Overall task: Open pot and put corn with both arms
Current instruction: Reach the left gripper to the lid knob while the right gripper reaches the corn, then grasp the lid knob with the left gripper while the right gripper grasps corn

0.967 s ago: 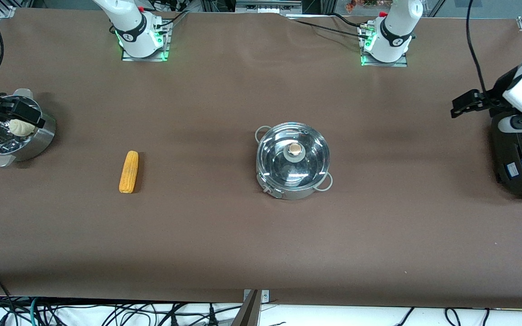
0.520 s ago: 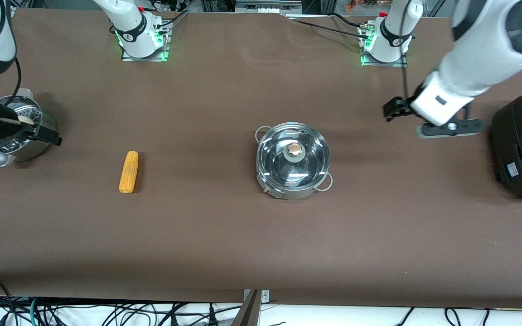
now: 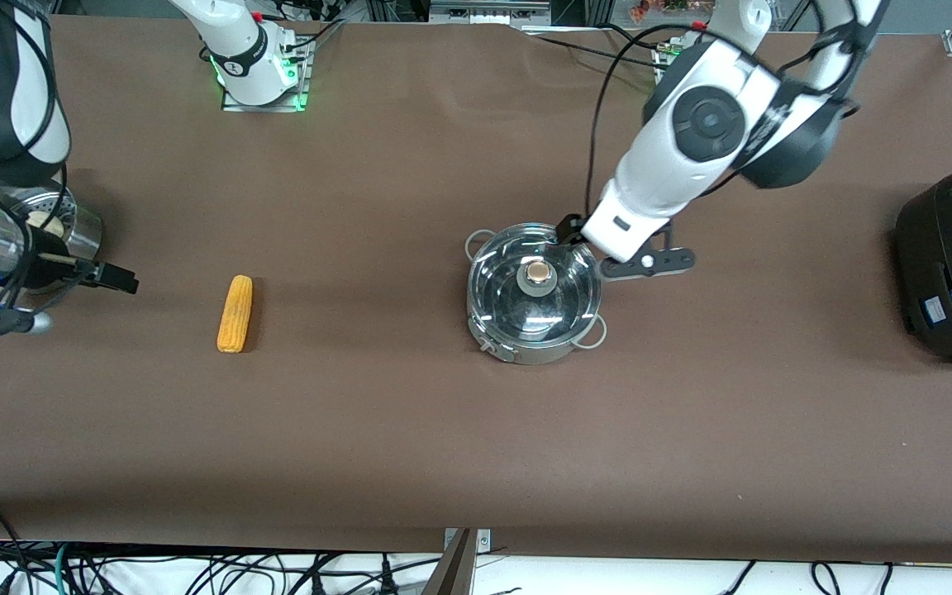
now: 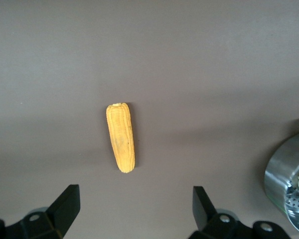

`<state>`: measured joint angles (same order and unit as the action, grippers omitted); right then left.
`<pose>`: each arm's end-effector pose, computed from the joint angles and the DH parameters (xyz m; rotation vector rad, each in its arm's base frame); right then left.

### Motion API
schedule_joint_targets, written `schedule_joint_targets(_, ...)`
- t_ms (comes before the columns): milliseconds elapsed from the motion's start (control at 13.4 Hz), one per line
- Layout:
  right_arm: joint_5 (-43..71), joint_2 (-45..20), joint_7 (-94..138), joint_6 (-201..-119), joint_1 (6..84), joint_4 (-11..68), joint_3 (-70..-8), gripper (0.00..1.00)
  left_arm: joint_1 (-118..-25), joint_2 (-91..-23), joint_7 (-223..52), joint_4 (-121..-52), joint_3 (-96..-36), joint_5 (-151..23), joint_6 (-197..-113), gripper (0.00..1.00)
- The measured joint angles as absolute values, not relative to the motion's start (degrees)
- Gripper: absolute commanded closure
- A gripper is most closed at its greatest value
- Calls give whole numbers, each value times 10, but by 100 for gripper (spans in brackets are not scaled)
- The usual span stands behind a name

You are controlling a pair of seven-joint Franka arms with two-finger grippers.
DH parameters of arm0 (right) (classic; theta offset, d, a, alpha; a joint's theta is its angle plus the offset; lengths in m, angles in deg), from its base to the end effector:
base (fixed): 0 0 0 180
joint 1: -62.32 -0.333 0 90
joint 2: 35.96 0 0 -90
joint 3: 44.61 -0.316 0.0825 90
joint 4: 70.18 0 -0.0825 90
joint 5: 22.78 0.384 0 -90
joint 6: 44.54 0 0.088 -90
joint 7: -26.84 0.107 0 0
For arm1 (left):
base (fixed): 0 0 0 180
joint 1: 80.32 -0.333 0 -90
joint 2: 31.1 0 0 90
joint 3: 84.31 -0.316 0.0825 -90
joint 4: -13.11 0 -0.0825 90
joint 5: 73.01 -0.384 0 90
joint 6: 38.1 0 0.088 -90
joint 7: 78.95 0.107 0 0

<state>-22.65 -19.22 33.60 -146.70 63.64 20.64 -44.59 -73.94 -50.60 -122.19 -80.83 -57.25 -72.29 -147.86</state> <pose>0.6384 -0.0147 0.4598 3.1278 -0.2224 -0.1479 0.5553 -0.3307 0.4354 3.0094 0.2970 -0.1876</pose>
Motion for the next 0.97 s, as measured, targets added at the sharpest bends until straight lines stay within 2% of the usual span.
schedule_joint_targets(297,-226,-161,336,-1528,636,235,-446,0,-724,-559,-1233,-808,-572,-741,-1536,1)
schedule_joint_targets(818,-226,-157,336,-1671,634,339,-458,0,-685,-609,-1294,-801,-572,-775,-1583,1)
schedule_joint_targets(967,-226,-147,336,-1719,634,366,-465,0,-685,-610,-1300,-800,-572,-775,-1583,8)
